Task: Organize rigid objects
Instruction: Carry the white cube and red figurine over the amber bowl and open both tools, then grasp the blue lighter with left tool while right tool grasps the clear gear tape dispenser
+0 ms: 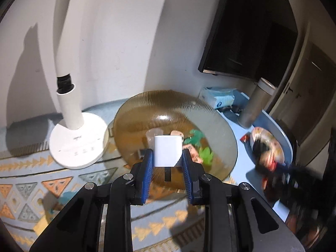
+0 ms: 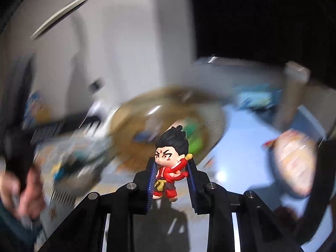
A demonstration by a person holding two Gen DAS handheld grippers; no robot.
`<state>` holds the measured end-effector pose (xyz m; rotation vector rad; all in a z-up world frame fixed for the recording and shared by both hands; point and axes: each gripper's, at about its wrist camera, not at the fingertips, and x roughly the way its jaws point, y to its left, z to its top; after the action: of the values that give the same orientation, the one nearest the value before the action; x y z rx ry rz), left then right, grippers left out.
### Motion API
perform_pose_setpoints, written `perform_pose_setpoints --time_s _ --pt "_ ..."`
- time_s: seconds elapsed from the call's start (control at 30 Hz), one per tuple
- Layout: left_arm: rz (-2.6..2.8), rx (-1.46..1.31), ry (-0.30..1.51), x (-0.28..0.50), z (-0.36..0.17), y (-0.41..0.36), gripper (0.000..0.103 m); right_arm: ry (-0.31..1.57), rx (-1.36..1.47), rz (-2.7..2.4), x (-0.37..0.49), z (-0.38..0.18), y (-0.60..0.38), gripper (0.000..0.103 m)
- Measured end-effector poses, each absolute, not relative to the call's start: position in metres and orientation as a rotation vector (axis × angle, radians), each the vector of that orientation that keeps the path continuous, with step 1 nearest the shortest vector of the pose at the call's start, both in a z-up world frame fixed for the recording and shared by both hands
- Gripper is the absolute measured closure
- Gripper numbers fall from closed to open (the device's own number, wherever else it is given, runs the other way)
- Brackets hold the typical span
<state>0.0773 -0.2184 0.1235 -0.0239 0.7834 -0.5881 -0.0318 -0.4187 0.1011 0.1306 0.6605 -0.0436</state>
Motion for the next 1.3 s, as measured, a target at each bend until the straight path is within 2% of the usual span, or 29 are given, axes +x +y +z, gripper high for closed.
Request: perform_pose_setpoints --time_s 0.13,0.43,0.47,0.53,0.57,0.9,1.03,1.2,1.27,1.3 --pt "-0.567 -0.053 0.838 0.089 0.105 -0.233 0.079 0.674 0.118 -0.128 0.014 0.111 -0.431 0.076" --pt "-0.553 -0.042 0.874 0.102 0.086 -0.254 0.079 0.763 0.055 -0.202 0.061 0.088 -0.441 0.076" --pt "-0.551 -0.043 0.884 0.104 0.085 -0.255 0.076 0.773 0.055 -0.209 0.063 0.087 -0.441 0.075" --pt "-0.565 -0.063 0.897 0.107 0.084 -0.254 0.029 0.817 0.056 -0.213 0.073 0.08 -0.445 0.07" --pt "-0.56 -0.078 0.889 0.106 0.086 -0.251 0.023 0.83 0.063 -0.203 0.076 0.078 -0.446 0.07" --pt "-0.574 -0.173 0.774 0.061 0.142 -0.181 0.022 0.752 0.191 -0.167 0.027 0.105 -0.447 0.06" --pt "-0.55 -0.173 0.714 0.034 0.171 -0.15 0.022 0.723 0.189 -0.12 0.004 0.124 -0.425 0.046" --pt "-0.53 -0.193 0.633 -0.001 0.201 -0.105 0.022 0.674 0.171 -0.032 -0.024 0.154 -0.384 0.043" --pt "-0.495 -0.188 0.601 -0.016 0.208 -0.082 0.02 0.665 0.17 0.004 -0.033 0.16 -0.366 0.039" --pt "-0.474 -0.185 0.591 -0.021 0.208 -0.072 0.016 0.663 0.17 0.028 -0.038 0.162 -0.356 0.038"
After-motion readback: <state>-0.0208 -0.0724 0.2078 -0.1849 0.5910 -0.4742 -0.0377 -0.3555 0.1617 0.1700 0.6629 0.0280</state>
